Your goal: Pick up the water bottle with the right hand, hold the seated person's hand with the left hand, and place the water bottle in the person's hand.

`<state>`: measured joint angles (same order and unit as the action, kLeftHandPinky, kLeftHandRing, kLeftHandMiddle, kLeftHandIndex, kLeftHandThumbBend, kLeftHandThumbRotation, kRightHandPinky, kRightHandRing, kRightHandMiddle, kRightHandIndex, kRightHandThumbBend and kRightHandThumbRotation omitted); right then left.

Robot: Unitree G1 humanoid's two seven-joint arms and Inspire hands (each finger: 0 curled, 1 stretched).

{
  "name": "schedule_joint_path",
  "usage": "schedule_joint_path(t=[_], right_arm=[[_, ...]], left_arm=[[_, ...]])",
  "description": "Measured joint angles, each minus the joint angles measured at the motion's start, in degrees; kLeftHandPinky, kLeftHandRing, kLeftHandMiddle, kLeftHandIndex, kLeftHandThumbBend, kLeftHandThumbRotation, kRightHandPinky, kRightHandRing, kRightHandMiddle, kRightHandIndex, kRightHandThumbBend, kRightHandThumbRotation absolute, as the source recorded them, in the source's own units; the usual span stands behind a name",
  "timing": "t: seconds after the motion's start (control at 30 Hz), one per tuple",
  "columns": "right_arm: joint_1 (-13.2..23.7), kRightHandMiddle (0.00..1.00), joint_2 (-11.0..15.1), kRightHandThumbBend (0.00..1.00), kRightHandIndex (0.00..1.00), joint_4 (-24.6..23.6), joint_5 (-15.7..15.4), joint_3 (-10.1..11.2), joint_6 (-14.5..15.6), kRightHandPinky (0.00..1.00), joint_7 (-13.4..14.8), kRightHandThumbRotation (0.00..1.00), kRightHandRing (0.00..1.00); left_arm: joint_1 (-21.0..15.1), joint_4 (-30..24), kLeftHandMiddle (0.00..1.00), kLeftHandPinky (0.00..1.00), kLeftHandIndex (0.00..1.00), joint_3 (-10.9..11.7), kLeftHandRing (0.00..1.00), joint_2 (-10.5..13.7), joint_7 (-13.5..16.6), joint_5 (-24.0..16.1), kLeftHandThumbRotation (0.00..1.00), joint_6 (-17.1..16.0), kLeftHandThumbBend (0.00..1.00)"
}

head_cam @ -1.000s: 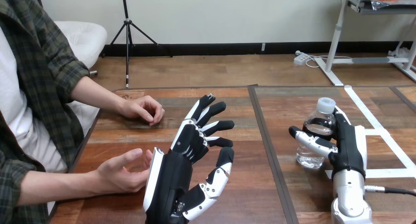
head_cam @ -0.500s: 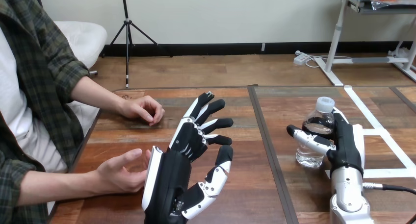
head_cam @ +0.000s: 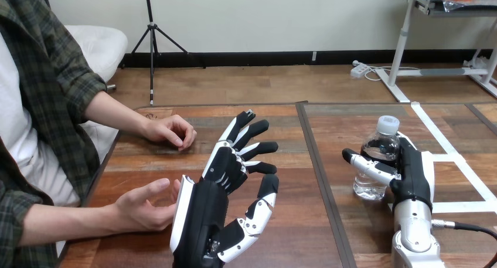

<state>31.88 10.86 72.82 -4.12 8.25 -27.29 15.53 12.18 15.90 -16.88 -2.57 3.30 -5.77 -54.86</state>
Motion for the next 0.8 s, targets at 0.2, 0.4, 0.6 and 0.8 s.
schedule_joint_path(t=[0.2,0.4,0.6,0.8], right_arm=[[0.2,0.78,-0.5,0.8,0.78,0.2,0.5,0.7,0.0,0.75,0.0,0.0,0.75],[0.6,0.74,-1.3,0.79,0.74,0.4,1.8,1.6,0.1,0.7,-0.5,0.0,0.71],[1.2,0.65,-2.1,0.78,0.67,0.9,3.0,2.8,0.5,0.6,-0.8,0.0,0.62],[1.8,0.56,-2.3,0.78,0.6,1.3,3.2,3.2,0.8,0.51,-0.6,0.0,0.53]], left_arm=[[0.0,0.0,0.86,0.62,0.9,0.0,0.76,0.0,0.0,0.1,0.0,0.0,0.29],[0.1,0.0,0.86,0.62,0.9,0.0,0.76,0.0,0.0,0.0,0.0,0.0,0.29],[0.1,0.0,0.85,0.62,0.9,0.0,0.76,0.0,0.1,-0.2,0.0,0.0,0.29],[0.1,0.0,0.85,0.62,0.9,0.0,0.76,0.0,0.2,-0.4,0.0,0.0,0.29]])
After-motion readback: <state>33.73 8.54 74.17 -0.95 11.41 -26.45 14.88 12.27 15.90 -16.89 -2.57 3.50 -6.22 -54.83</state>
